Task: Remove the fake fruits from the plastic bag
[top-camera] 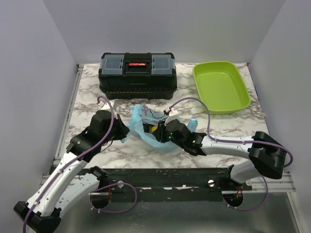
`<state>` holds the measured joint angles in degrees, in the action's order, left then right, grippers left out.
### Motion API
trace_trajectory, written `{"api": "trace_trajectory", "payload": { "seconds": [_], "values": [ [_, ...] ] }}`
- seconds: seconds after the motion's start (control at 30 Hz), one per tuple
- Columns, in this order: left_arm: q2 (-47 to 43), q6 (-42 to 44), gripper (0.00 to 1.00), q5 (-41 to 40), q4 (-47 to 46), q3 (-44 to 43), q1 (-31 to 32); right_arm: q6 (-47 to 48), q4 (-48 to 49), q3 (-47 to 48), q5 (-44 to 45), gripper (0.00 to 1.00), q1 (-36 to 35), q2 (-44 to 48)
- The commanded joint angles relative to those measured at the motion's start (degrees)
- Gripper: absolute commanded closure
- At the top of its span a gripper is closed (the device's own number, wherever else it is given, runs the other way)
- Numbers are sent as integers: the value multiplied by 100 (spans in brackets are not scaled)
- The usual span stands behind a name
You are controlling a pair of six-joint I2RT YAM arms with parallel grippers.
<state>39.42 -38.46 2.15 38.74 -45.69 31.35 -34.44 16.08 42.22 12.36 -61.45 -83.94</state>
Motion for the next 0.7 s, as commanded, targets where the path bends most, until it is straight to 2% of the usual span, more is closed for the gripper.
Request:
{"api": "trace_trajectory", "payload": {
  "seconds": [0.0, 0.1, 0.23, 0.33, 0.4, 0.47, 0.57, 0.67],
  "values": [
    [462, 462, 100, -2023, 1311, -256, -23, -59, -1323, 168, 2533, 67, -18, 195],
    [879, 255, 100, -2688, 1572, -256, -96, -371, -2171, 266, 3724, 68, -18, 267],
    [976, 290, 100, -2837, 1321, -14, -163, -232, -2379, -3, 4601, 62, 169, 649],
    [892, 392, 100, -2512, 784, 137, -270, 358, -1877, -160, 4343, 57, 493, 1022],
    [882, 507, 100, -2005, 255, 148, -295, 930, -1183, -258, 3944, 52, 723, 1149],
    [980, 606, 100, -1315, -374, 79, -304, 1062, -1007, -91, 3513, 52, 1165, 1077],
    [1428, 613, 100, -718, -908, -415, -322, 1242, -982, 378, 3038, 52, 1792, 854],
    [1949, 787, 100, -105, -1020, -1184, -362, 1757, -833, 849, 3071, 51, 1995, 792]
  ]
}}
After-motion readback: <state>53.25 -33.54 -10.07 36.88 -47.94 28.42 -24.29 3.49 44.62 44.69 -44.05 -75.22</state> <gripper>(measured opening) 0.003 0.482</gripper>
